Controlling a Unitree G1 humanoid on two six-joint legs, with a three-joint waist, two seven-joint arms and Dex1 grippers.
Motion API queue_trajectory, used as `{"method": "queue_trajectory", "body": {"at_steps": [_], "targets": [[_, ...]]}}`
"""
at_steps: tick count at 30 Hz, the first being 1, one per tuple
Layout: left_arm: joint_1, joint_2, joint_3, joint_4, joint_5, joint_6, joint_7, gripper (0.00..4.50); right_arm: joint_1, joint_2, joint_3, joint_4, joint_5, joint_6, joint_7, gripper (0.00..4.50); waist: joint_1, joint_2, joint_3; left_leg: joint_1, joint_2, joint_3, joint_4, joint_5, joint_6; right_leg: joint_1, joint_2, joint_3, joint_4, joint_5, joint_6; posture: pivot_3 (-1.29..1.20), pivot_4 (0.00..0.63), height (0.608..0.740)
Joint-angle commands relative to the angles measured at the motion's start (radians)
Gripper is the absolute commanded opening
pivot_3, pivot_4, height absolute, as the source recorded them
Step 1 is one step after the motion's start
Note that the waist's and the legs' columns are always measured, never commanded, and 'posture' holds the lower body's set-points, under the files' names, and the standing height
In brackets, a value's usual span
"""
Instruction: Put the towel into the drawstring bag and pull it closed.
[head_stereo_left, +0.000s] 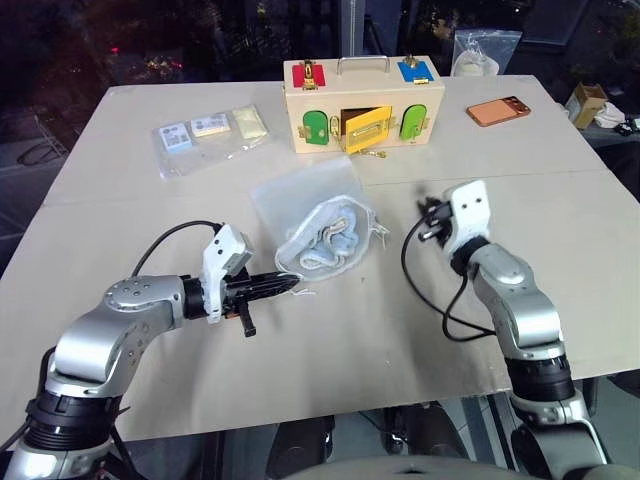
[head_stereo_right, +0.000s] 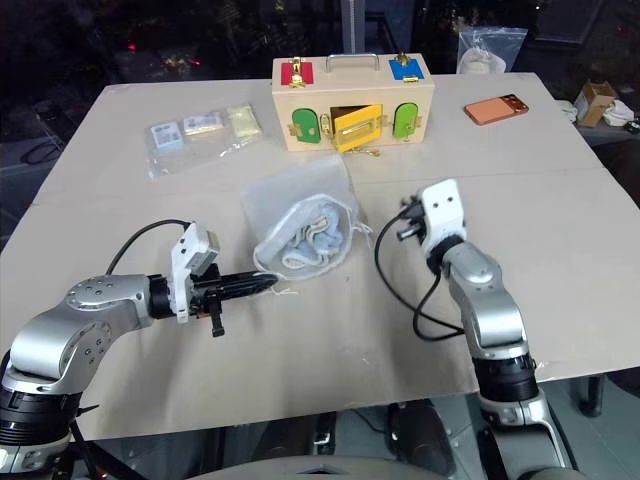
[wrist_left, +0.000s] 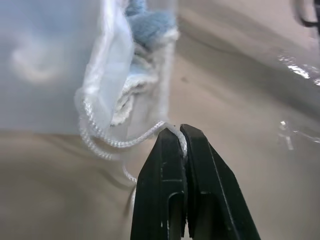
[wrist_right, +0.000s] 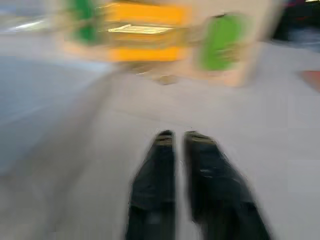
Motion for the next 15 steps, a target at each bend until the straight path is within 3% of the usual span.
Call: {"method": "queue_trajectory", "body": {"at_steps": [1,3,5,15], "targets": [[0.010,-0.010,-0.004,-0.037,0.010,-0.027,0.014,0.00,0.045,-0.028,0.034,-0.103,0.116,0.107,0.110,2.41,-0.001,0.000,0.000,0.000,0.000,0.000,0.000,0.000,0.000,0.000,0.000,0.000,0.000,0.000,0.000,0.00,0.150,0.740],[0.010,-0.016,-0.004,-0.040,0.007,-0.021,0.018,0.00,0.051,-0.029,0.033,-0.115,0.155,0.151,0.126,3.62,-0.004,0.000,0.000,0.000,0.000,0.001,0.000,-0.002,0.004,0.000,0.000,0.001,0.000,0.000,0.000,0.00,0.150,0.740],[0.006,-0.020,-0.004,-0.046,0.004,-0.014,0.022,0.00,0.048,-0.035,0.047,-0.116,0.165,0.167,0.134,4.39,-0.003,0.000,0.000,0.001,0.000,0.001,0.000,-0.003,0.005,0.000,0.000,0.000,0.000,0.000,0.000,0.00,0.150,0.740],[-0.009,-0.025,-0.007,-0.061,-0.005,0.004,0.042,0.00,-0.072,0.038,0.074,0.157,-0.011,-0.031,-0.037,4.39,0.000,0.000,0.000,0.000,0.000,0.000,0.001,0.000,0.000,0.000,0.000,0.000,0.001,0.000,0.000,0.00,0.150,0.740]]}}
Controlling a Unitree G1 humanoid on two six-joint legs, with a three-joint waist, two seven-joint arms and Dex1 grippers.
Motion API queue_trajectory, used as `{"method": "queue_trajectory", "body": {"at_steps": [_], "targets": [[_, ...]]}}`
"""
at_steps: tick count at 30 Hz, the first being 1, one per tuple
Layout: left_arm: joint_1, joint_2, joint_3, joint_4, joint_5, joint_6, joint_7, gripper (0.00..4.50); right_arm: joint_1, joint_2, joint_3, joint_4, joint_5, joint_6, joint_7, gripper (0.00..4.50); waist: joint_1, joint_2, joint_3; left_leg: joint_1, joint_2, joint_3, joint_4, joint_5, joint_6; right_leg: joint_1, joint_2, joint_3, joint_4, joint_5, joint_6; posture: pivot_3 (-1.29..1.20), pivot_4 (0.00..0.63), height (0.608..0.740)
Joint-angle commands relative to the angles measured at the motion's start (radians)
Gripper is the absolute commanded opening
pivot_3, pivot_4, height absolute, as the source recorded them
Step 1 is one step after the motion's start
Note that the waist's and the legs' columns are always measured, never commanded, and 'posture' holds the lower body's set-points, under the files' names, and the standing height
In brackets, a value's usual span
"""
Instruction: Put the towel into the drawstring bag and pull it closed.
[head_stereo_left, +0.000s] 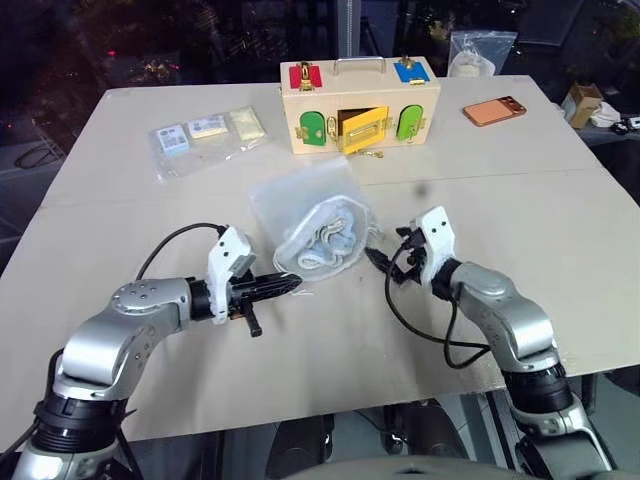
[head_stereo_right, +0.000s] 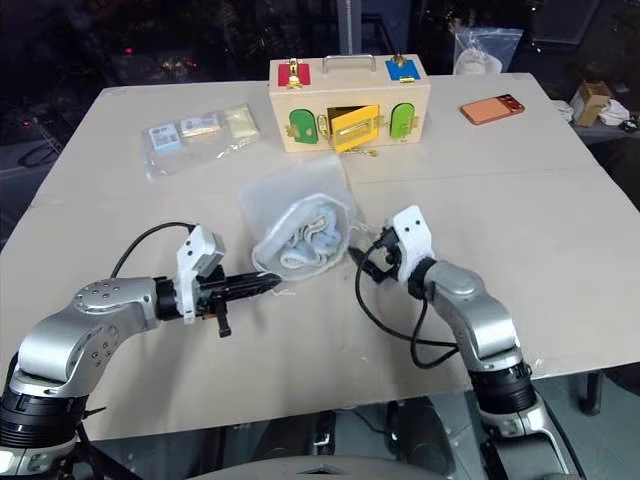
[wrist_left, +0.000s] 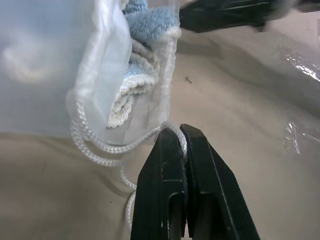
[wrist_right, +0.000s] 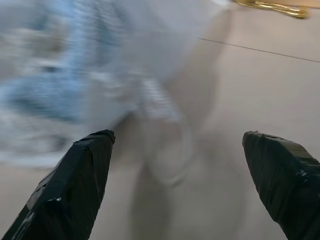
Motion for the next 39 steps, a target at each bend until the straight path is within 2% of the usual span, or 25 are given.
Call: {"method": "queue_trajectory", "body": {"at_steps": [1,3,5,6,7,8,12,15,20,24,29,36,39], "targets": [[-0.012,-0.003,0.006,-0.037,-0.014,0.002,0.011,0.00,-0.049,0.033,-0.003,0.090,-0.070,-0.094,-0.081,4.15,-0.002,0.000,0.000,0.000,0.000,0.000,0.000,0.000,0.000,0.000,0.000,0.000,0.000,0.000,0.000,0.00,0.150,0.740],[-0.013,-0.005,0.005,-0.039,-0.014,0.002,0.015,0.00,-0.073,0.047,0.007,0.155,-0.122,-0.141,-0.129,3.53,-0.003,0.000,0.000,0.000,0.000,0.001,0.000,0.000,0.000,0.000,0.000,0.001,0.000,0.000,0.000,0.00,0.150,0.740],[-0.016,-0.008,0.006,-0.037,-0.010,-0.002,0.024,0.00,-0.088,0.073,-0.003,0.199,-0.146,-0.197,-0.171,2.66,-0.004,0.000,0.000,0.000,0.000,0.001,0.000,0.000,0.000,0.000,0.000,0.001,0.000,0.000,0.000,0.00,0.150,0.740],[-0.017,-0.009,0.006,-0.036,-0.008,-0.003,0.028,0.00,-0.091,0.085,-0.011,0.211,-0.149,-0.215,-0.184,2.44,-0.004,0.000,0.000,0.000,0.000,0.001,0.000,0.000,0.000,0.000,0.000,0.001,0.000,0.000,0.000,0.00,0.150,0.740],[-0.019,-0.011,0.007,-0.034,-0.006,-0.004,0.033,0.00,-0.093,0.094,-0.018,0.219,-0.152,-0.229,-0.198,1.96,-0.004,0.000,0.000,0.000,0.000,0.001,0.000,0.000,0.000,0.000,0.000,0.001,0.000,0.000,0.000,0.00,0.150,0.740],[-0.018,-0.012,0.009,-0.035,-0.005,-0.006,0.037,0.00,-0.092,0.096,-0.018,0.219,-0.161,-0.245,-0.208,1.79,-0.004,0.000,0.000,0.000,0.000,0.001,0.000,0.000,0.000,0.000,0.000,0.001,0.000,0.000,0.000,0.00,0.150,0.740],[-0.014,-0.030,0.032,-0.028,0.009,-0.026,0.080,0.00,-0.085,0.119,-0.050,0.183,-0.189,-0.335,-0.275,0.14,-0.003,0.000,0.000,0.000,0.000,0.001,0.000,0.000,0.000,0.000,0.000,0.001,0.000,0.000,0.000,0.00,0.150,0.740],[-0.020,-0.067,0.058,-0.015,0.026,-0.049,0.142,0.00,-0.095,0.141,-0.091,0.125,-0.159,-0.396,-0.288,0.03,-0.003,0.000,0.000,0.000,0.000,0.001,0.000,0.000,0.000,0.000,0.000,0.001,0.000,0.000,0.000,0.00,0.150,0.740],[-0.033,-0.116,0.086,0.007,0.075,-0.116,0.221,0.00,-0.135,0.129,-0.132,0.016,-0.121,-0.360,-0.261,0.03,-0.003,0.000,0.000,0.000,0.000,0.000,0.000,0.000,0.000,0.000,0.000,0.002,0.001,0.000,0.000,0.00,0.150,0.740],[-0.167,-0.168,0.142,0.081,0.140,-0.204,0.352,0.00,-0.204,0.093,-0.175,-0.042,-0.094,-0.318,-0.247,0.03,0.003,0.000,0.000,0.000,0.000,-0.001,0.000,0.000,0.000,0.000,0.000,-0.001,0.001,0.000,0.000,0.00,0.150,0.740],[-0.350,-0.177,0.194,0.161,0.182,-0.267,0.450,0.00,-0.335,0.042,-0.235,-0.072,-0.062,-0.297,-0.244,0.03,0.000,0.000,0.000,0.000,0.000,0.000,0.000,0.000,0.000,0.000,0.000,-0.001,0.001,0.001,0.000,0.00,0.150,0.740],[-0.651,-0.138,0.206,0.368,0.185,-0.324,0.438,0.00,-0.566,-0.067,-0.321,-0.037,-0.026,-0.296,-0.233,0.03,-0.001,0.000,0.000,-0.002,-0.001,0.000,0.000,0.000,0.000,-0.001,0.000,-0.001,0.001,0.001,0.000,0.00,0.150,0.740],[-0.690,-0.117,0.189,0.448,0.195,-0.349,0.383,0.00,-0.636,-0.114,-0.359,-0.026,-0.016,-0.287,-0.243,0.03,-0.002,0.000,0.000,-0.002,-0.001,0.001,-0.001,0.000,0.000,-0.001,0.000,-0.001,0.000,0.000,0.000,0.00,0.150,0.740]]}}
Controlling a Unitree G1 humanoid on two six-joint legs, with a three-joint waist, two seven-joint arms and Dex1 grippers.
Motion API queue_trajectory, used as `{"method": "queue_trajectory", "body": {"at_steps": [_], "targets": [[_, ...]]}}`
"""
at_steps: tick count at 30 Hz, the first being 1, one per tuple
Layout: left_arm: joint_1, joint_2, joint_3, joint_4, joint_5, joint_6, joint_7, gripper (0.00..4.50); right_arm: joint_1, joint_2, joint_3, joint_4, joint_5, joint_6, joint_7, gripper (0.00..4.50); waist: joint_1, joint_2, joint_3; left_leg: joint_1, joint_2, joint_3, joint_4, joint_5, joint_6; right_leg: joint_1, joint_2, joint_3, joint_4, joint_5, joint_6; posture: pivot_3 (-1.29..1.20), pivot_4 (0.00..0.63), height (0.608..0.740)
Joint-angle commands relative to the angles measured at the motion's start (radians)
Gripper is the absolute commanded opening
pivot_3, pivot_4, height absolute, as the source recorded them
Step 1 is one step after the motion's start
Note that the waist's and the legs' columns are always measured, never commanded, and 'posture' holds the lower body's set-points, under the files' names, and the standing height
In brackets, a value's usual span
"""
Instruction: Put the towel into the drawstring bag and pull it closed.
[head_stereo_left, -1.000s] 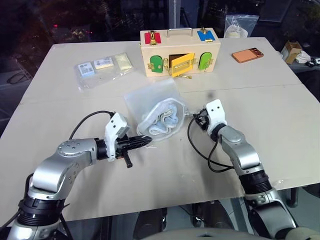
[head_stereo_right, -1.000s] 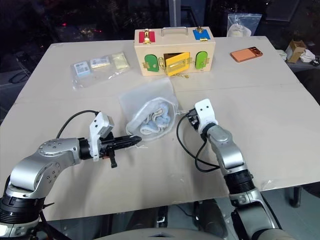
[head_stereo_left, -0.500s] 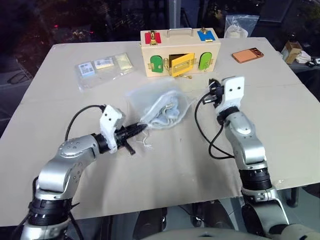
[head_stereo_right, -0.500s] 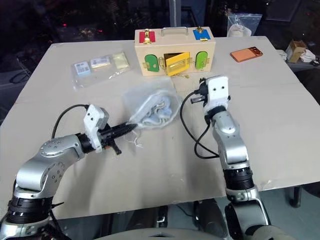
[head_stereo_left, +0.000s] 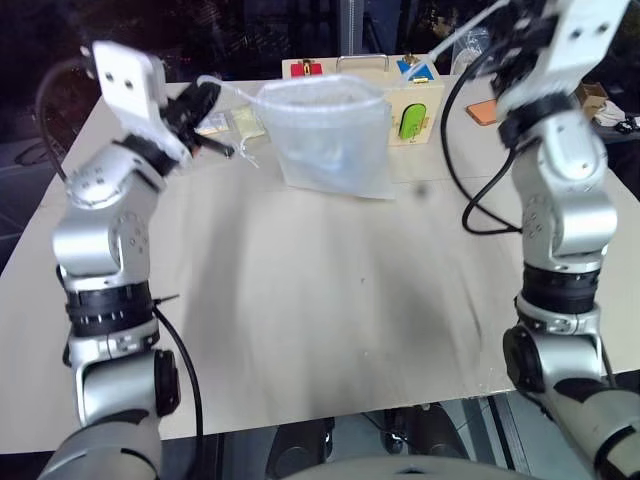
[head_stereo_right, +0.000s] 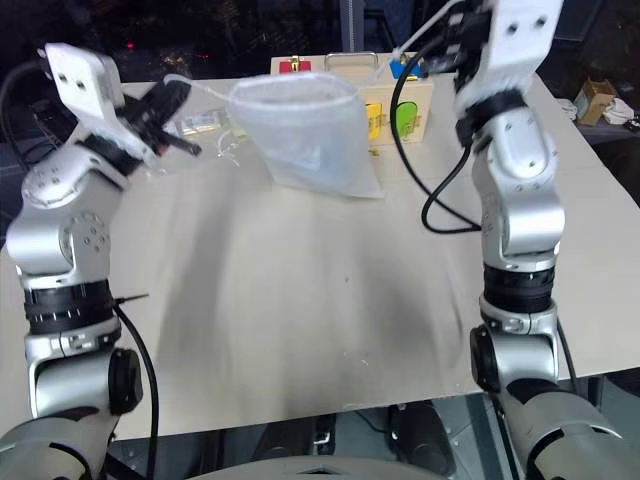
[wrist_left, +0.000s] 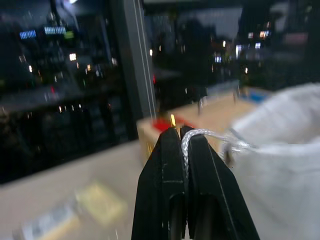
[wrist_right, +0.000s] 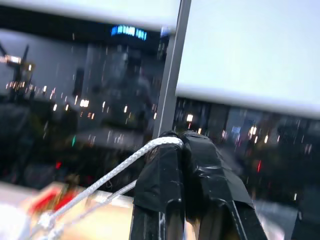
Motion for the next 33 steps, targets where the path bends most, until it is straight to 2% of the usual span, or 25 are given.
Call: {"method": "queue_trajectory", "body": {"at_steps": [1,4,8,12,16,20,23,26,28,30,33], "targets": [[-0.007,0.037,0.003,0.070,0.025,-0.056,-0.052,0.00,-0.056,-0.048,-0.060,-0.020,0.009,-0.009,-0.012,0.03,-0.002,0.000,0.000,0.000,0.000,0.001,0.000,0.000,0.000,0.000,0.000,0.000,0.000,0.000,0.000,0.00,0.150,0.740],[0.025,0.056,0.001,0.145,0.088,-0.101,-0.025,0.00,-0.026,-0.071,-0.096,-0.034,-0.011,0.003,-0.058,0.03,-0.004,0.000,0.000,0.001,0.000,0.002,-0.001,0.000,0.000,0.000,0.000,0.002,0.000,0.000,0.000,0.00,0.150,0.740],[0.017,0.069,0.038,0.258,0.165,-0.139,0.101,0.00,-0.013,-0.120,-0.209,-0.015,-0.041,0.004,-0.166,0.03,0.001,0.000,0.000,0.000,0.001,0.002,0.000,0.000,0.000,-0.001,0.000,0.001,0.001,0.000,0.000,0.00,0.150,0.740],[0.026,0.074,0.073,0.337,0.201,-0.146,0.216,0.00,0.017,-0.220,-0.352,0.059,-0.053,-0.027,-0.241,0.03,0.006,0.000,0.000,0.000,0.000,0.002,0.000,0.000,0.000,-0.001,-0.002,0.001,0.001,0.000,0.000,0.00,0.150,0.740],[0.007,0.105,0.075,0.428,0.235,-0.191,0.274,0.00,0.034,-0.298,-0.385,0.139,-0.054,-0.056,-0.241,0.03,0.000,0.000,0.000,0.000,0.000,0.003,0.000,0.000,0.000,-0.001,-0.003,0.001,0.001,0.000,0.000,0.00,0.150,0.740],[-0.073,0.156,0.080,0.555,0.273,-0.312,0.337,0.00,0.019,-0.353,-0.373,0.218,-0.044,-0.106,-0.230,0.03,-0.006,0.000,0.000,0.001,0.000,0.004,-0.001,0.000,0.000,-0.002,-0.001,0.002,0.002,0.000,0.000,0.00,0.150,0.740],[-0.132,0.162,0.064,0.592,0.264,-0.401,0.301,0.00,0.007,-0.391,-0.334,0.276,-0.014,-0.105,-0.154,0.03,-0.003,0.000,0.000,0.001,0.001,0.004,-0.001,0.000,0.000,-0.002,-0.001,0.002,0.002,0.000,0.000,0.00,0.150,0.740],[-0.140,0.125,0.027,0.563,0.224,-0.411,0.199,0.00,0.025,-0.378,-0.256,0.285,0.083,-0.040,0.015,0.03,-0.001,0.000,0.000,0.001,0.000,0.007,-0.001,0.000,0.000,-0.002,-0.002,0.003,0.000,0.000,0.000,0.00,0.150,0.740],[-0.096,0.071,-0.009,0.469,0.150,-0.368,0.067,0.00,0.088,-0.342,-0.178,0.222,0.186,0.027,0.183,0.03,-0.002,0.000,-0.001,0.001,0.000,0.010,-0.001,0.000,0.001,-0.001,-0.002,0.003,0.000,0.000,0.001,0.00,0.150,0.740],[-0.048,0.046,-0.028,0.389,0.110,-0.338,-0.015,0.00,0.140,-0.328,-0.139,0.150,0.258,0.081,0.282,0.03,-0.002,0.000,-0.001,0.002,0.001,0.012,0.000,-0.001,0.001,0.001,-0.002,0.003,0.000,0.000,0.001,0.00,0.150,0.740],[0.082,0.027,-0.046,0.213,0.018,-0.209,-0.127,0.00,0.272,-0.341,-0.093,-0.060,0.460,0.258,0.433,0.03,-0.001,0.000,-0.001,0.000,0.002,0.011,0.001,0.000,0.001,-0.001,-0.002,0.003,0.001,0.000,0.001,0.00,0.150,0.740]]}}
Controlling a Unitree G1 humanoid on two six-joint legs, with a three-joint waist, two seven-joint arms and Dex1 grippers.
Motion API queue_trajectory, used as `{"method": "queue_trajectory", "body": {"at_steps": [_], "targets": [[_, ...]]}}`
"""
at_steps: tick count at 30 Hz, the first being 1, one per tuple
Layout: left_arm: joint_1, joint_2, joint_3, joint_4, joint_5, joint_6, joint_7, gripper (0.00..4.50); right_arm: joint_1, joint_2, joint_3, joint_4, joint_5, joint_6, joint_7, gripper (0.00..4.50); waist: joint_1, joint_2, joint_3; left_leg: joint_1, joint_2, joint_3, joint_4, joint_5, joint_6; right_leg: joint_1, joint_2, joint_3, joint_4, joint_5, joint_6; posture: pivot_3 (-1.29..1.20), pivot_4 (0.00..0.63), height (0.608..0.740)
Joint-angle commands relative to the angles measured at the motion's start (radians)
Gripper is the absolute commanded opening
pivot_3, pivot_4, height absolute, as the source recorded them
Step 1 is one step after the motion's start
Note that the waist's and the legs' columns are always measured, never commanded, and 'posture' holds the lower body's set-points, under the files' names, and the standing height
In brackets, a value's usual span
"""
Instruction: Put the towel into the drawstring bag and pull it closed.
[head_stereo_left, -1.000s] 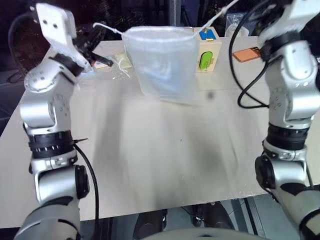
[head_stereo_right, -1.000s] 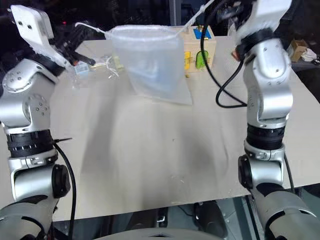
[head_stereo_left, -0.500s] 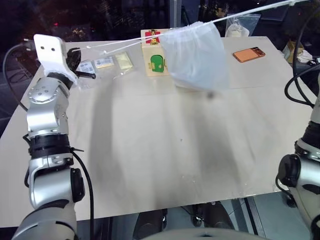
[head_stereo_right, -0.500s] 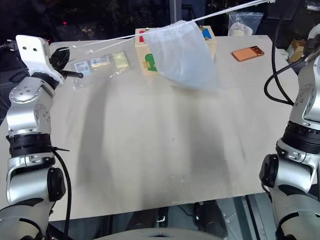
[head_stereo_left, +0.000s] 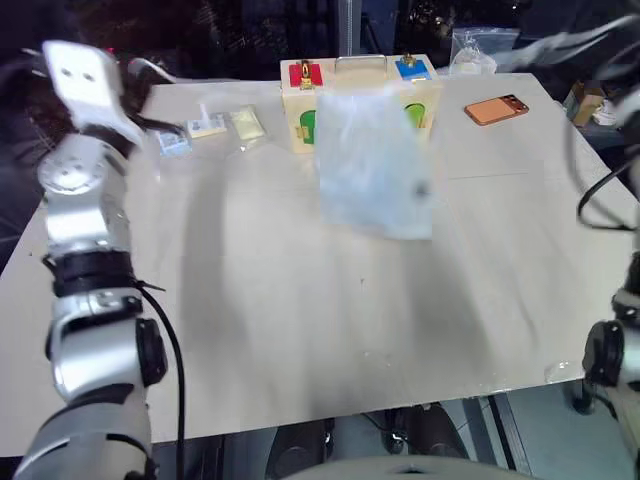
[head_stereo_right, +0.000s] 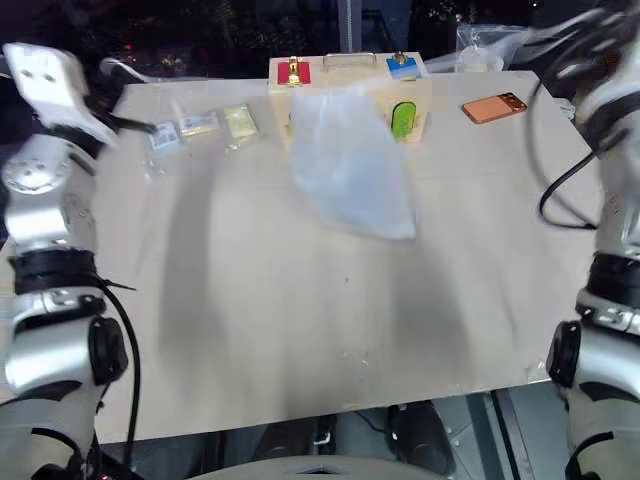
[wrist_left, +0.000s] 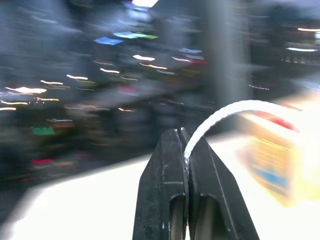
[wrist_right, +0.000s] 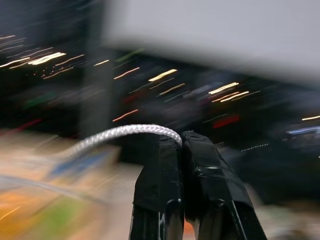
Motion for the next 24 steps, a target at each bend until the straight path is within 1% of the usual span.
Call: {"method": "queue_trajectory", "body": {"at_steps": [1,3,4,6,7,8,10,12,13,15,16,17,18,19,20,21,22,23,24], "targets": [[0.118,0.021,-0.009,-0.225,-0.103,0.133,-0.130,0.00,0.111,-0.050,0.024,-0.277,0.237,0.169,0.181,0.03,0.001,0.000,0.000,0.000,0.000,-0.001,0.000,0.000,0.000,0.000,0.000,0.000,0.000,0.000,0.000,0.00,0.150,0.740],[0.235,0.029,-0.038,-0.340,-0.138,0.223,-0.181,0.00,0.247,-0.088,0.044,-0.427,0.435,0.320,0.256,0.03,0.003,0.000,0.000,-0.002,0.001,-0.006,-0.001,0.000,0.000,-0.001,0.000,0.000,-0.002,0.000,0.000,0.00,0.150,0.740],[0.280,0.027,-0.048,-0.381,-0.149,0.257,-0.189,0.00,0.310,-0.112,0.066,-0.486,0.492,0.369,0.289,0.03,0.003,0.000,0.000,-0.001,0.001,-0.006,-0.001,0.000,0.000,0.000,0.000,0.000,-0.002,0.000,0.001,0.00,0.150,0.740],[0.328,0.019,-0.056,-0.426,-0.148,0.288,-0.189,0.00,0.375,-0.126,0.101,-0.532,0.516,0.401,0.291,0.03,0.003,0.000,0.000,-0.001,0.001,-0.007,-0.002,-0.001,0.001,0.001,-0.001,0.000,-0.004,-0.001,0.001,0.00,0.150,0.740],[0.344,0.014,-0.060,-0.440,-0.142,0.295,-0.186,0.00,0.396,-0.124,0.121,-0.537,0.499,0.398,0.276,0.03,0.003,0.000,0.000,0.000,0.001,-0.009,-0.001,-0.001,0.002,0.003,-0.002,0.000,-0.004,-0.001,0.001,0.00,0.150,0.740],[0.358,0.006,-0.068,-0.448,-0.133,0.298,-0.181,0.00,0.414,-0.127,0.153,-0.535,0.455,0.385,0.266,0.03,0.004,-0.001,0.000,0.000,0.001,-0.010,0.000,-0.004,0.006,0.003,-0.002,-0.001,-0.003,-0.001,0.001,0.00,0.150,0.740],[0.375,-0.006,-0.086,-0.458,-0.118,0.308,-0.174,0.00,0.431,-0.126,0.198,-0.522,0.383,0.350,0.253,0.03,0.004,-0.001,0.000,0.001,0.000,-0.010,0.002,-0.004,0.008,0.003,-0.001,-0.003,-0.003,-0.001,0.000,0.00,0.150,0.740],[0.392,-0.022,-0.116,-0.464,-0.088,0.285,-0.172,0.00,0.417,-0.093,0.242,-0.462,0.255,0.272,0.184,0.03,0.004,-0.001,0.000,0.004,-0.001,-0.011,0.003,-0.004,0.009,0.007,-0.001,-0.004,-0.003,0.000,-0.001,0.00,0.150,0.740],[0.396,-0.031,-0.124,-0.470,-0.090,0.297,-0.173,0.00,0.406,-0.077,0.261,-0.417,0.183,0.228,0.146,0.03,0.004,-0.001,0.000,0.008,-0.001,-0.010,0.003,-0.004,0.009,0.011,-0.001,-0.004,-0.003,-0.002,-0.002,0.00,0.150,0.740],[0.409,-0.045,-0.126,-0.498,-0.129,0.329,-0.203,0.00,0.401,-0.062,0.272,-0.342,0.111,0.191,0.121,0.03,0.004,-0.001,0.000,0.015,-0.001,-0.009,0.003,-0.004,0.009,0.017,-0.002,-0.003,-0.004,-0.003,-0.001,0.00,0.150,0.740],[0.416,-0.052,-0.122,-0.511,-0.143,0.334,-0.212,0.00,0.407,-0.063,0.277,-0.319,0.072,0.162,0.117,0.03,0.006,-0.001,0.000,0.015,-0.001,-0.008,0.003,-0.004,0.009,0.017,-0.002,-0.002,-0.004,-0.003,-0.001,0.00,0.150,0.740],[0.430,-0.052,-0.121,-0.527,-0.150,0.345,-0.221,0.55,0.437,-0.073,0.277,-0.307,0.038,0.126,0.127,0.31,0.009,-0.001,0.000,0.015,-0.001,-0.008,0.002,-0.004,0.009,0.017,-0.003,-0.002,-0.004,-0.002,-0.003,0.00,0.150,0.740],[0.440,-0.050,-0.121,-0.538,-0.153,0.353,-0.224,0.76,0.459,-0.079,0.277,-0.301,0.011,0.097,0.135,0.65,0.011,-0.001,0.000,0.015,-0.001,-0.008,0.002,-0.004,0.009,0.016,-0.003,-0.002,-0.003,-0.001,-0.004,0.00,0.150,0.740],[0.454,-0.048,-0.115,-0.553,-0.164,0.371,-0.226,1.24,0.485,-0.083,0.269,-0.306,0.001,0.080,0.146,0.99,0.014,-0.001,0.000,0.014,-0.001,-0.008,0.001,-0.004,0.008,0.016,-0.002,-0.002,-0.003,0.001,-0.001,0.00,0.150,0.740],[0.469,-0.043,-0.108,-0.569,-0.175,0.387,-0.229,1.85,0.510,-0.084,0.254,-0.318,0.007,0.076,0.154,1.60,0.014,-0.001,0.000,0.014,-0.001,-0.008,0.000,-0.002,0.005,0.016,-0.002,-0.002,-0.003,0.001,0.000,0.00,0.150,0.740],[0.491,-0.033,-0.095,-0.586,-0.189,0.398,-0.238,2.20,0.551,-0.097,0.234,-0.352,0.030,0.082,0.181,1.91,0.015,-0.001,0.000,0.014,-0.001,-0.008,0.000,-0.002,0.004,0.016,-0.002,-0.002,-0.003,0.000,0.001,0.00,0.150,0.740],[0.511,-0.024,-0.082,-0.599,-0.201,0.406,-0.247,2.71,0.591,-0.108,0.214,-0.379,0.048,0.082,0.203,2.43,0.016,-0.001,0.000,0.012,-0.001,-0.009,-0.001,-0.002,0.004,0.015,-0.002,-0.002,-0.003,0.000,0.002,0.00,0.150,0.740],[0.529,-0.018,-0.068,-0.612,-0.214,0.417,-0.249,3.37,0.629,-0.112,0.190,-0.403,0.063,0.076,0.217,3.09,0.015,-0.001,0.000,0.011,-0.001,-0.010,-0.001,-0.002,0.003,0.014,-0.002,-0.002,-0.004,-0.002,0.004,0.00,0.150,0.740],[0.542,-0.014,-0.055,-0.623,-0.226,0.431,-0.248,3.59,0.658,-0.111,0.165,-0.423,0.080,0.073,0.225,3.34,0.015,-0.001,0.000,0.011,-0.001,-0.010,-0.001,-0.002,0.003,0.014,-0.002,-0.002,-0.004,-0.002,0.004,0.00,0.150,0.740]]}}
